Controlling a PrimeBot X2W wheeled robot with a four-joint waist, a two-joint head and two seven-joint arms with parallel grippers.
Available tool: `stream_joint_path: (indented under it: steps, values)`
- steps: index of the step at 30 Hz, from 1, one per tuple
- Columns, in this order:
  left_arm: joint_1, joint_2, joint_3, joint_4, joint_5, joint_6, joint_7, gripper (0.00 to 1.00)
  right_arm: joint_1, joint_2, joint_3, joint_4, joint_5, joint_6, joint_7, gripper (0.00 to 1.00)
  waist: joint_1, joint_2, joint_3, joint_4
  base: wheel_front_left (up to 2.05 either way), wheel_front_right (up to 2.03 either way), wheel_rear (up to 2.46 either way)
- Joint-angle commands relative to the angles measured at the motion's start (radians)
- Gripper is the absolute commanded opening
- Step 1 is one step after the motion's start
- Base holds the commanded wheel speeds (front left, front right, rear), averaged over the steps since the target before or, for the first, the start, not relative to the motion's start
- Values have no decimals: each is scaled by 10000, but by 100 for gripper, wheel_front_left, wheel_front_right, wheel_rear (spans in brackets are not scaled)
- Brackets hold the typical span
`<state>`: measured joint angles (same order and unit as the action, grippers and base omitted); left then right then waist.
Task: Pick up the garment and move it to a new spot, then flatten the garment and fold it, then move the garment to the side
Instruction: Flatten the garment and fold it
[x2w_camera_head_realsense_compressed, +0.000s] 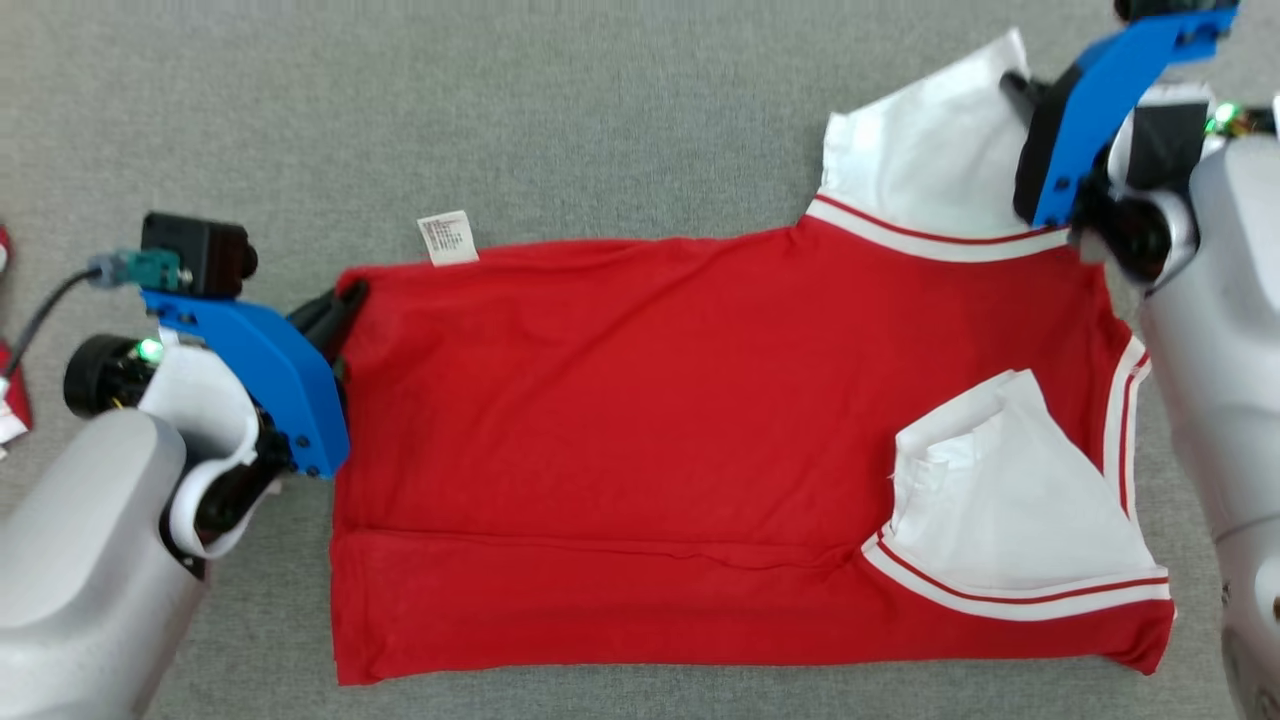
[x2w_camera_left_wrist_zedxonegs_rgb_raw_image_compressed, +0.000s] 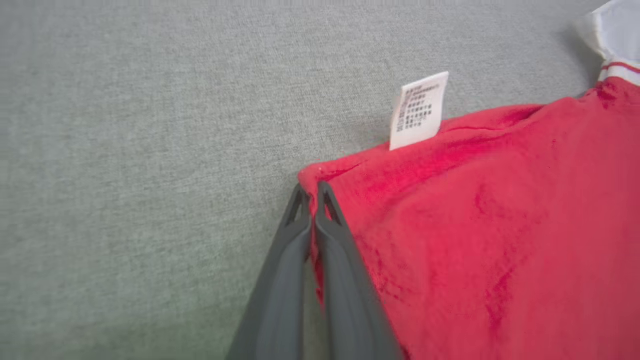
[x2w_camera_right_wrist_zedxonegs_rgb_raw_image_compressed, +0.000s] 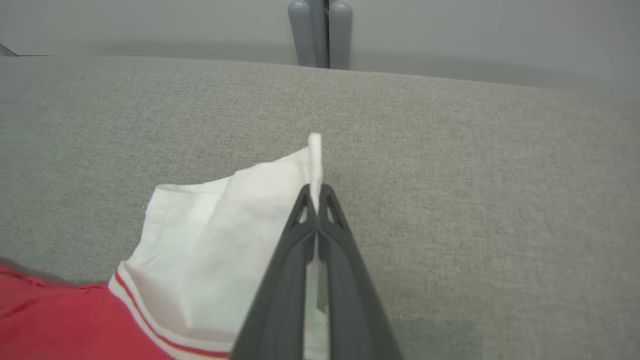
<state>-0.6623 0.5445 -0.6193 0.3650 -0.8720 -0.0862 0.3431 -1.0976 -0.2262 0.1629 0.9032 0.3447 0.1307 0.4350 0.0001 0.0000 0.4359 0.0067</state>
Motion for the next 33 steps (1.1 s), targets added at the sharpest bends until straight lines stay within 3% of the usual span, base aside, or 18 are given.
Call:
stream_joint_path:
  steps: [1,10,21,27,33]
  values:
    - [121,-3,-30,-38,41,-32,-130,0,222,-107,87,-121,148,1,-40,0,-1,0,-268,11,0,0,0]
    - [1506,-60,-135,-393,538,-245,-2611,0,2700,-1172,1151,-2428,2307,3,-403,0,-1,0,-1057,-12,0,0,0]
    - [2474,-254,86,216,1296,-23,-5482,0,5612,-2166,448,-5613,3730,3,-44,0,-1,0,-1462,-154,0,0,0]
    - [2840,-435,-48,491,1637,-102,-5937,0,7241,-2007,-490,-7256,3662,3,537,0,-1,0,-1669,-197,0,0,0]
    - [3107,-622,49,869,1906,-97,-6058,0,8744,-1410,-1396,-8767,3307,3,1317,0,-1,0,-1777,-211,0,0,0]
